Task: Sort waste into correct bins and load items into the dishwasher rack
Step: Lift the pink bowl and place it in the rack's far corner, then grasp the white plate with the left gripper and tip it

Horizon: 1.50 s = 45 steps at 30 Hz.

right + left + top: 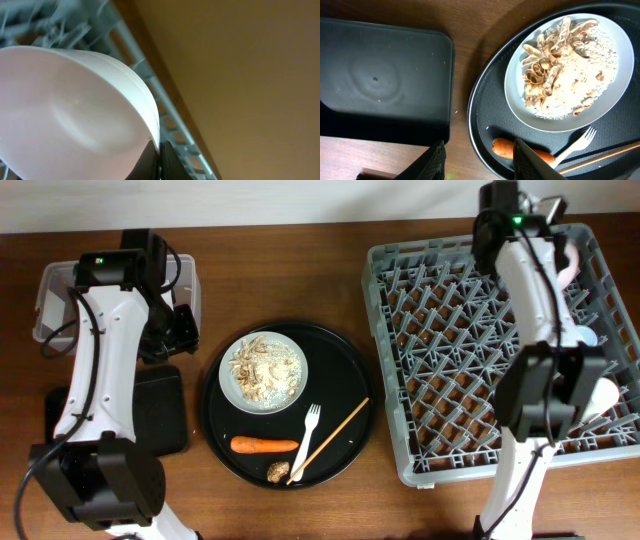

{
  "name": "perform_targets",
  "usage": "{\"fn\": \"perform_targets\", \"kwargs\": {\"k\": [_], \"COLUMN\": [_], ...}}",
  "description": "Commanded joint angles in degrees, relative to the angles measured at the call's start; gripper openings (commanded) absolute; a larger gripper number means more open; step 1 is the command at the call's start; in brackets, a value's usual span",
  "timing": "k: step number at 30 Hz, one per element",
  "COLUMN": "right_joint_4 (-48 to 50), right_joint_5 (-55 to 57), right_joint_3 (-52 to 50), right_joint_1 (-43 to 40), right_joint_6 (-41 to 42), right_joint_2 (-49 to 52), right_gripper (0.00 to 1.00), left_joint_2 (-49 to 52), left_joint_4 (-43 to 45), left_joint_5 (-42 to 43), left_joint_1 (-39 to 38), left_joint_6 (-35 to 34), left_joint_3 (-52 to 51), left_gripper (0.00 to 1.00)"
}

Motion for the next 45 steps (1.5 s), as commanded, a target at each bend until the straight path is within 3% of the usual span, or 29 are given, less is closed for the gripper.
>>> {"fn": "perform_targets", "kwargs": {"k": [1, 7, 10, 12, 13, 14, 15, 19, 26, 29, 34, 39, 44, 45], "right_joint_4": [-2.64, -6.49, -8.57, -10.62, -11.80, -12.48, -13.73, -16.48, -16.48, -17.49, -26.86, -36.41, -36.41, -36.41], "right_joint_5": [1.66, -6.05, -13.73, -17.51, -18.53, -18.88, -19.21, -20.20, -33.14, -44.87, -66.05, -67.32, -69.07, -69.09], "right_joint_3": [0.07, 0.07, 0.07, 0.07, 0.09, 0.09, 0.09, 0.13, 0.13, 0.13, 0.13, -0.26, -0.57, -0.70], "right_joint_1": [2.08, 5.75, 7.10, 7.82, 8.15, 8.37, 8.72, 9.44, 7.08, 3.58, -1.90, -2.21, -2.14, -2.14], "right_joint_6": [5.51, 6.32, 6.34, 6.34, 6.34, 6.34, 6.34, 9.09, 9.31, 8.81, -0.59, -3.21, -3.23, -3.21], "right_joint_2": [1.07, 1.07, 1.07, 1.07, 1.05, 1.03, 0.87, -1.66, -14.75, -20.68, -23.87, -23.82, -24.15, -24.15], "right_gripper": [0.04, 0.05, 0.17, 0.38, 0.76, 0.93, 0.99, 0.99, 0.99, 0.99, 0.99, 0.99, 0.98, 0.98], "left_joint_2": [-1.73, -1.73, -1.73, -1.73, -1.73, -1.73, -1.73, -1.73, -1.73, -1.73, -1.73, -1.73, -1.62, -1.62], "left_joint_4": [0.31, 1.07, 1.07, 1.07, 1.05, 1.05, 1.07, 1.16, 1.14, 1.14, 1.20, 2.93, 6.45, 7.69], "left_joint_5": [0.74, 2.36, 2.36, 2.34, 2.36, 2.36, 2.36, 2.34, 2.34, 2.34, 2.82, 5.35, 5.29, 5.05], "left_joint_1": [-0.15, -0.15, -0.15, -0.15, -0.15, -0.15, -0.15, -0.15, -0.15, -0.15, -0.17, -3.78, -12.55, -15.17], "left_joint_6": [-0.55, -0.55, -0.52, -0.52, -0.52, -0.52, -0.52, -0.52, -0.52, -0.52, -0.52, -0.52, -0.55, -0.52], "left_joint_3": [0.11, 0.11, 0.11, 0.11, 0.11, 0.11, 0.11, 0.11, 0.11, 0.11, 0.11, 0.09, -2.27, -3.87], "left_gripper": [0.43, 0.43, 0.43, 0.43, 0.43, 0.43, 0.43, 0.43, 0.43, 0.44, 0.44, 0.44, 0.44, 0.49]}}
